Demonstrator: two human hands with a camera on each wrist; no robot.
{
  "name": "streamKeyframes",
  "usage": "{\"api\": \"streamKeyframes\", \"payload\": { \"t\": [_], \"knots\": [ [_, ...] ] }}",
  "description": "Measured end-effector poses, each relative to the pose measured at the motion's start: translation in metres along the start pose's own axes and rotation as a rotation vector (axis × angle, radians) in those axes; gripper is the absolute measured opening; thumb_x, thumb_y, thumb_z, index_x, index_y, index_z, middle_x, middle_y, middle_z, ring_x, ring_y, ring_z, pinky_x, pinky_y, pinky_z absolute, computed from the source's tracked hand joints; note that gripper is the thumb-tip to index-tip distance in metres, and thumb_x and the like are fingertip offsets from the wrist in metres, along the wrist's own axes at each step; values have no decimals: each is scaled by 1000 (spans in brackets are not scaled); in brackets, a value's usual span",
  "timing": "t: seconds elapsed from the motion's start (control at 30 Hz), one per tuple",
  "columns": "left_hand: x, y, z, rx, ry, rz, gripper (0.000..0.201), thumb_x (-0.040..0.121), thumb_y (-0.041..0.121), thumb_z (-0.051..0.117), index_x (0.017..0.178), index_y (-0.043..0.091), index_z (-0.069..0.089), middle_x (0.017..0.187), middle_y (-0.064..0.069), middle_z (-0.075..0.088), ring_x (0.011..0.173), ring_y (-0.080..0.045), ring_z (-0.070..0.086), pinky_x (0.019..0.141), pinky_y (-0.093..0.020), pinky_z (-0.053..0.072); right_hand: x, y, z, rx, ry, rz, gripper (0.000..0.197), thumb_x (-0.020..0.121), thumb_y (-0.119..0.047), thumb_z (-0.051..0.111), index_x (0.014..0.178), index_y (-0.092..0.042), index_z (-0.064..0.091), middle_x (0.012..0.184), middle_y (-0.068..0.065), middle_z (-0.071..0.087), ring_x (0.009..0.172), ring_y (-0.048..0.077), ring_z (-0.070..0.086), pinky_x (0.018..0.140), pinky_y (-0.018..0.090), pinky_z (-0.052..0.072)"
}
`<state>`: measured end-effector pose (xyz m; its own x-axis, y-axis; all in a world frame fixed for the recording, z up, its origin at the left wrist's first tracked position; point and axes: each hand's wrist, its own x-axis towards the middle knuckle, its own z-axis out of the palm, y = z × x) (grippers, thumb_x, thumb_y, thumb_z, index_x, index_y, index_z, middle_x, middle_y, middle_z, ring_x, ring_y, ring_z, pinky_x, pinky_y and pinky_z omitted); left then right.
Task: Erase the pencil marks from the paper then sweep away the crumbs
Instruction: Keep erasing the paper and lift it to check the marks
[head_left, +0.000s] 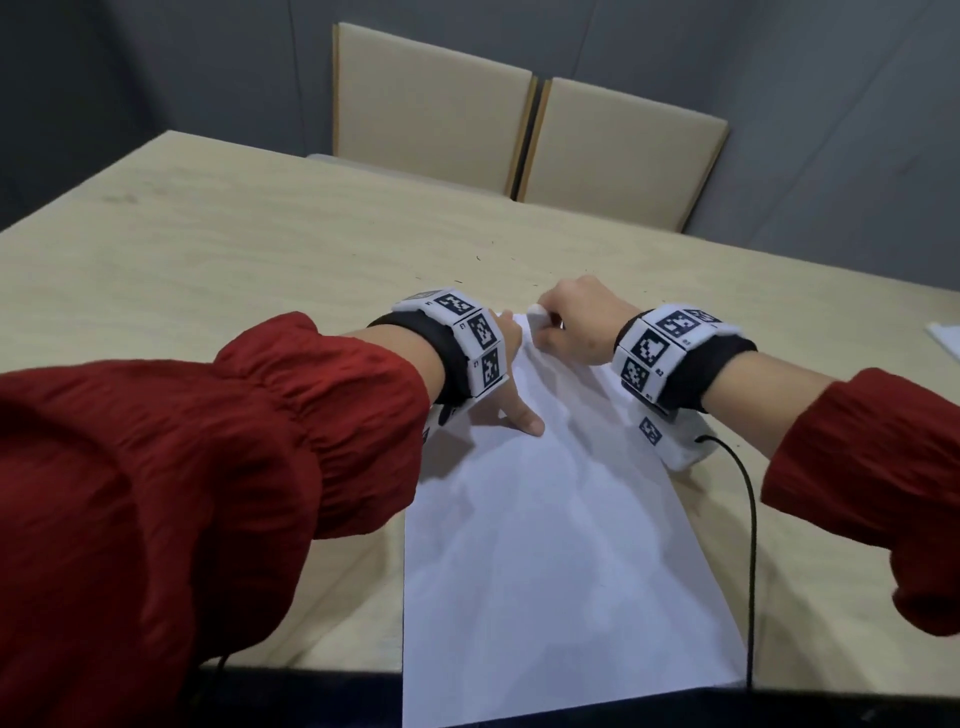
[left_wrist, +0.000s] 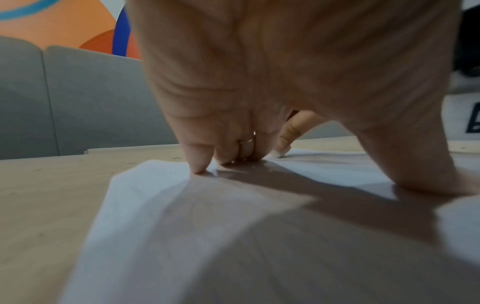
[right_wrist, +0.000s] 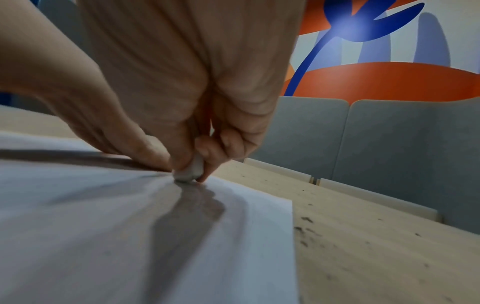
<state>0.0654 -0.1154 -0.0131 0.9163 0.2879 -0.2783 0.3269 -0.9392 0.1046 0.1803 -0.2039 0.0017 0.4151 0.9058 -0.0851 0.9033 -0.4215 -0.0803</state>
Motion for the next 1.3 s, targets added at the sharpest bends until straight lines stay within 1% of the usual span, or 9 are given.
{"api": "streamKeyframes", "payload": {
  "t": [0.13, 0.3, 0.47, 0.57, 0.7, 0.9, 1.03, 1.17, 1.3],
  "knots": [
    [10, 0, 3, 61, -49, -77, 109, 17, 98, 42, 88, 15, 39, 112, -8, 53, 91, -29, 57, 85, -41, 50, 11, 11, -4, 56, 51, 80, 21, 83, -5, 57, 63, -5, 52, 62, 6, 49, 61, 22, 40, 50, 25, 31],
    [5, -1, 8, 73, -18, -22, 130, 14, 96, 38, 112, 11, 50, 133, -11, 44, 106, -28, 54, 92, -44, 48, 14, 10, -12, 24, 36, 90, 23, 86, -10, 55, 66, 1, 59, 66, 12, 55, 63, 24, 45, 56, 28, 37],
    [5, -5, 13, 58, -12, -8, 144, 17, 97, 41, 134, 12, 40, 160, -9, 17, 131, -29, 44, 103, -46, 42, 9, 18, -7, 20, 45, 47, 13, 81, -8, 60, 72, 2, 63, 68, 10, 60, 67, 22, 47, 51, 26, 34],
    [3, -4, 11, 52, -10, 1, 126, 29, 95, 52, 123, 12, 45, 153, -11, 28, 121, -30, 50, 97, -44, 45, 16, 19, -12, -51, 62, 62, 18, 82, -9, 59, 75, 7, 63, 66, 16, 57, 65, 23, 44, 53, 27, 34],
    [6, -6, 13, 15, -5, 24, 110, 49, 83, 70, 130, 22, 26, 145, -12, 36, 120, -32, 48, 98, -45, 44, 5, 12, -4, -46, 27, -20, 18, 80, -13, 63, 70, 3, 65, 64, 15, 60, 61, 23, 45, 56, 31, 40],
    [4, -4, 13, 19, -20, 11, 125, 39, 93, 59, 129, 9, 39, 145, -13, 34, 122, -35, 45, 98, -48, 43, 19, 15, -14, -123, 47, 37, 29, 83, -10, 54, 55, -4, 47, 56, 11, 48, 60, 26, 41, 56, 32, 40],
    [8, -8, 16, -22, 15, 17, 139, 14, 96, 44, 126, 13, 41, 135, -12, 43, 114, -31, 51, 97, -47, 46, 7, 0, -4, -20, 20, -5, 22, 78, -19, 69, 70, 1, 64, 66, 13, 62, 64, 25, 52, 60, 35, 46],
    [4, -7, 10, -1, -11, -13, 113, 14, 96, 45, 92, 14, 42, 152, -16, 30, 123, -34, 50, 99, -47, 44, 18, 14, -10, -47, 60, 66, 23, 79, -14, 61, 59, -4, 57, 62, 13, 57, 62, 24, 46, 56, 31, 40],
    [7, -7, 11, 24, -2, -23, 103, 34, 91, 64, 98, 11, 52, 137, -15, 44, 114, -33, 53, 97, -47, 46, 27, -1, -11, -34, 56, 35, 24, 81, -16, 63, 65, 1, 62, 64, 16, 60, 61, 23, 47, 57, 32, 43]
  ]
}}
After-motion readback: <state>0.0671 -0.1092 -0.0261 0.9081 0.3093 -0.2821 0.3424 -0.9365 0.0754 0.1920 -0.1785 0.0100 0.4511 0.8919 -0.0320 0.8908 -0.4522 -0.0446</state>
